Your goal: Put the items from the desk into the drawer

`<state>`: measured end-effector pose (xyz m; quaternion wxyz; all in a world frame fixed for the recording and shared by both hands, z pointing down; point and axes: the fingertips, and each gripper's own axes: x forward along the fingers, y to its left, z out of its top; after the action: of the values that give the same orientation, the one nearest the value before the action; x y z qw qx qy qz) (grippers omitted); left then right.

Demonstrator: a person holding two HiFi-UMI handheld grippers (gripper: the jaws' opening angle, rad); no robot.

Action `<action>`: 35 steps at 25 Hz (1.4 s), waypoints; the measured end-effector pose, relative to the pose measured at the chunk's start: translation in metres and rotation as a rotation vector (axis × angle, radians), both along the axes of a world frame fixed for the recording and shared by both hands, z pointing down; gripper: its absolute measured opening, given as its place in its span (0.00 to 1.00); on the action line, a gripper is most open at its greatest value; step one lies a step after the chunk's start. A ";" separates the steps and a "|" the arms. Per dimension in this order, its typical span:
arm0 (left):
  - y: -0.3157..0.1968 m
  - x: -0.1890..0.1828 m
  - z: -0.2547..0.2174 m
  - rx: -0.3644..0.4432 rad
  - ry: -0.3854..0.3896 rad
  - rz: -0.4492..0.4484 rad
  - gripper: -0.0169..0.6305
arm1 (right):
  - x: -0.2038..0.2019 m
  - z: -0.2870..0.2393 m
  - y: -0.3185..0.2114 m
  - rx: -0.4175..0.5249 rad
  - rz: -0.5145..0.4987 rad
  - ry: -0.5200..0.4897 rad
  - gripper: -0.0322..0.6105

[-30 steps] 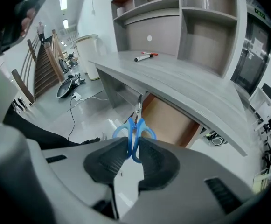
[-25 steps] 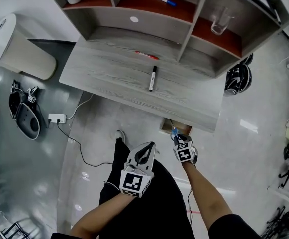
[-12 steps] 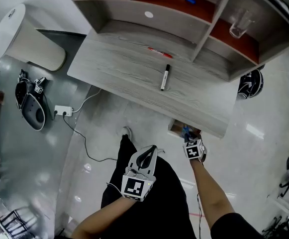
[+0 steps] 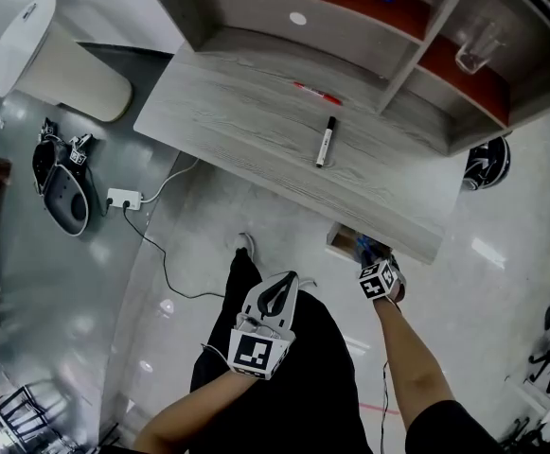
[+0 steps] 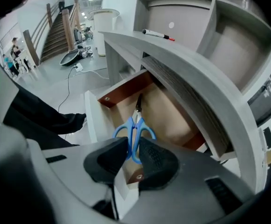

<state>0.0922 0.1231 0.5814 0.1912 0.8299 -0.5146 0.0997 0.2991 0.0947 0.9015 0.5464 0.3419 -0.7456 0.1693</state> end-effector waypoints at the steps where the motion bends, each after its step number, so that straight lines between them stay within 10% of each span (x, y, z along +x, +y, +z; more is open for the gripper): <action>1: 0.000 0.000 -0.001 0.000 0.005 -0.005 0.03 | 0.002 0.002 0.000 0.003 -0.018 0.012 0.19; 16: 0.008 -0.001 0.002 -0.009 -0.018 0.021 0.03 | 0.005 0.004 -0.005 -0.005 0.053 -0.009 0.19; 35: 0.004 0.003 -0.029 0.024 0.010 0.067 0.03 | -0.009 -0.095 0.010 0.130 0.387 -0.272 0.10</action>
<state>0.0950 0.1268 0.5524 0.1806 0.8493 -0.4867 0.0957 0.2896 0.1046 0.8062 0.3750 0.4869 -0.7423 0.2670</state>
